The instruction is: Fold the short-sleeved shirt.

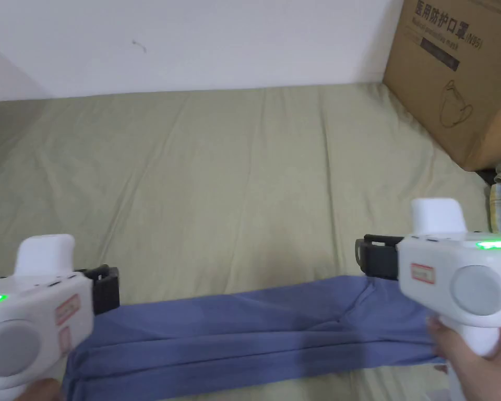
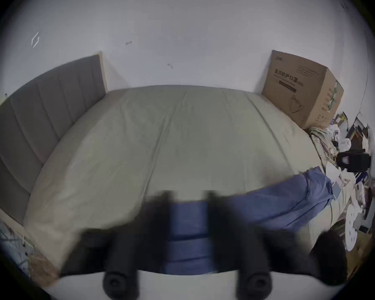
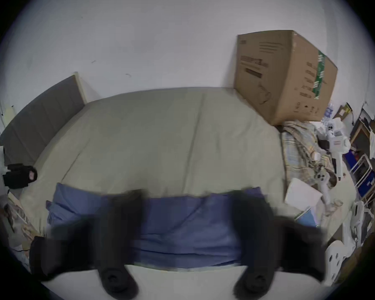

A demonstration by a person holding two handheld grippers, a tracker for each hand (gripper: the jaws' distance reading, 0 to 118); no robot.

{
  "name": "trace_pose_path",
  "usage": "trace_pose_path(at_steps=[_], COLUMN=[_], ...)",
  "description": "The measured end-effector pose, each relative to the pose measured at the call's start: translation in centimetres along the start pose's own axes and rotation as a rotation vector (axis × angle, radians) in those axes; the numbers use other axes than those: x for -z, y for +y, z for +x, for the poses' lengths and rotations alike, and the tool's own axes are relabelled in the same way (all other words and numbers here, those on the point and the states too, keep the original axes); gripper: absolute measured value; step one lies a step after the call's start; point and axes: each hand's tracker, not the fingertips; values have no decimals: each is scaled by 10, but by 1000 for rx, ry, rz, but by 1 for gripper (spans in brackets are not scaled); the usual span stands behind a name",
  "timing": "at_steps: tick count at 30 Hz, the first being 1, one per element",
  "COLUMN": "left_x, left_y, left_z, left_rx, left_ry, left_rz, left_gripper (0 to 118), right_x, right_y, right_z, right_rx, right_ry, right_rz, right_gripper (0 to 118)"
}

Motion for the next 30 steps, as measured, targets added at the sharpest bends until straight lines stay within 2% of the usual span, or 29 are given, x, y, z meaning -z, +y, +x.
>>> trace_pose_path(at_steps=[1,2,3,4,6,10,12,14,17,18,19,21,22,24,28,30], left_x=[3,6,7,8,7,6,10,18,39,45,54,72,80,94,128,135], left_y=[-2,-5,-7,-8,-12,-16,-15,-16,-32,-37,-44,-57,-62,-75,-101,-104], left_z=[8,10,11,13,15,-2,-31,-73,-140,-155,-171,-193,-196,-207,-198,-192], left_rx=[14,24,17,14,1,4,-86,-226,-499,-560,-588,-606,-605,-638,-725,-761], left_ry=[30,69,45,37,50,35,-55,-236,-474,-553,-590,-589,-592,-639,-756,-860], left_rz=[-3,1,0,-1,-12,-17,-64,-131,-175,-184,-199,-244,-278,-279,-408,-344], left_gripper=[0,0,0,0,0,0,0,0,3,10,25,97,118,118,118,118], right_x=[7,15,16,19,24,28,32,33,31,32,32,36,38,42,49,51], right_y=[-2,-6,-11,-16,-25,-22,-14,-19,-18,-21,-18,-22,-24,-23,-22,-20], right_z=[-11,-22,-35,-44,-61,-71,-69,-76,-78,-80,-78,-79,-79,-75,-74,-74], right_rx=[-11,-41,-40,-44,-61,-77,-79,-67,-80,-92,-104,-111,-109,-109,-113,-117], right_ry=[-13,-57,-70,-43,-69,-94,-77,-29,20,24,30,40,40,35,28,33], right_rz=[-26,-61,-60,-65,-89,-94,-111,-137,-149,-154,-166,-193,-204,-225,-253,-264], right_gripper=[0,0,0,0,0,0,0,0,0,0,0,0,0,0,1,1])
